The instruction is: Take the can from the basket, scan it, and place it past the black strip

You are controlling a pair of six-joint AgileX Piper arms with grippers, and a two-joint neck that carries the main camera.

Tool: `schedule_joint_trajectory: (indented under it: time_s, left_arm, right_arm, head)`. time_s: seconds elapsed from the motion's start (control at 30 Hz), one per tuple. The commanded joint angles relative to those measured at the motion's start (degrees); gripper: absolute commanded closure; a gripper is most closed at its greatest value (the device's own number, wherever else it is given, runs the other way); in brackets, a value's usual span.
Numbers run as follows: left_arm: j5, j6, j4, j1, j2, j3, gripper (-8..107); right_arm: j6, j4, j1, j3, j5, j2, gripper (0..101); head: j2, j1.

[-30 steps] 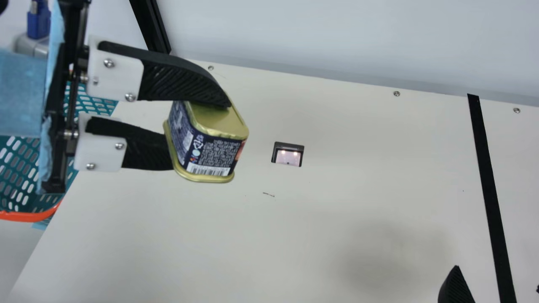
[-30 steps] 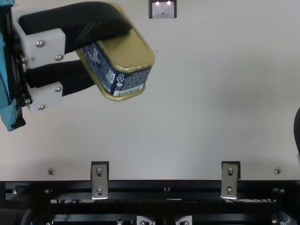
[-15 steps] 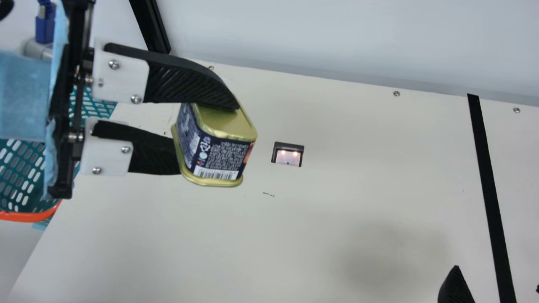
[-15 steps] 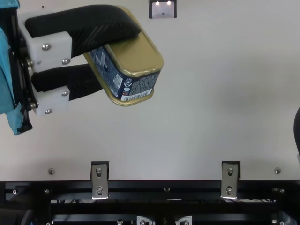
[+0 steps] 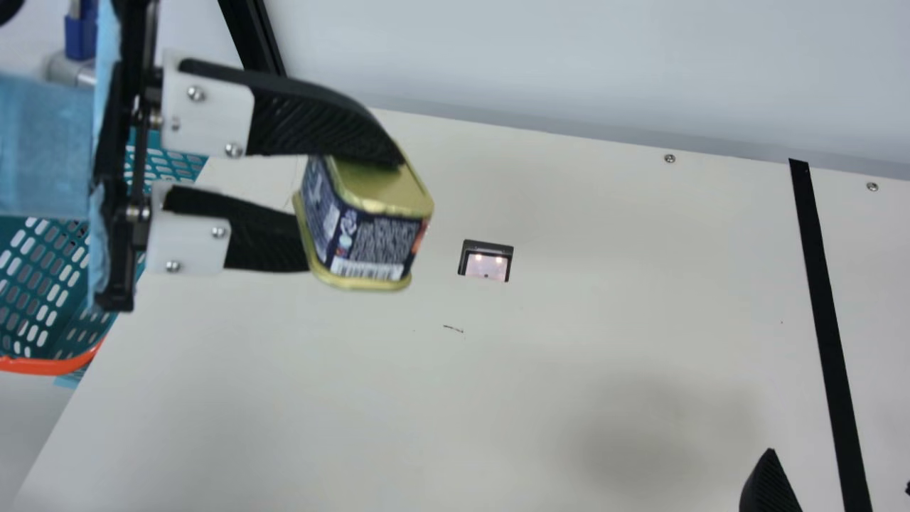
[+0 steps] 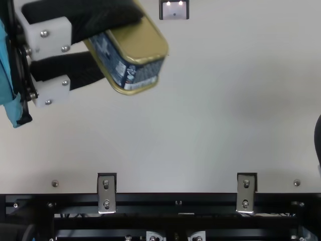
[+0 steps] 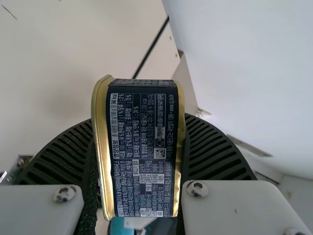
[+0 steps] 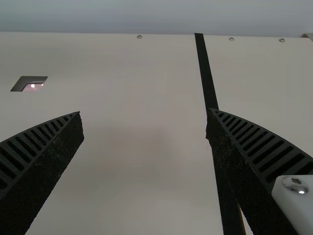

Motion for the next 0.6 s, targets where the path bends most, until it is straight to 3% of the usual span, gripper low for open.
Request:
schedule_joint_trajectory:
  time_s: [0.0, 0.57]
  left_arm:
    - [-3.91, 1.78, 0.83, -1.57, -0.96, 1.28, 89]
    - [-29.70, 10.27, 12.58, -14.58, 0.32, 6.40, 89]
  right_arm:
    - [0.00, 0.00, 0.00, 0.00, 0.00, 0.00, 0]
    - [0.00, 0.00, 0.00, 0.00, 0.00, 0.00, 0]
  head:
    - [-0.03, -0.23]
    - [-0.03, -0.23]
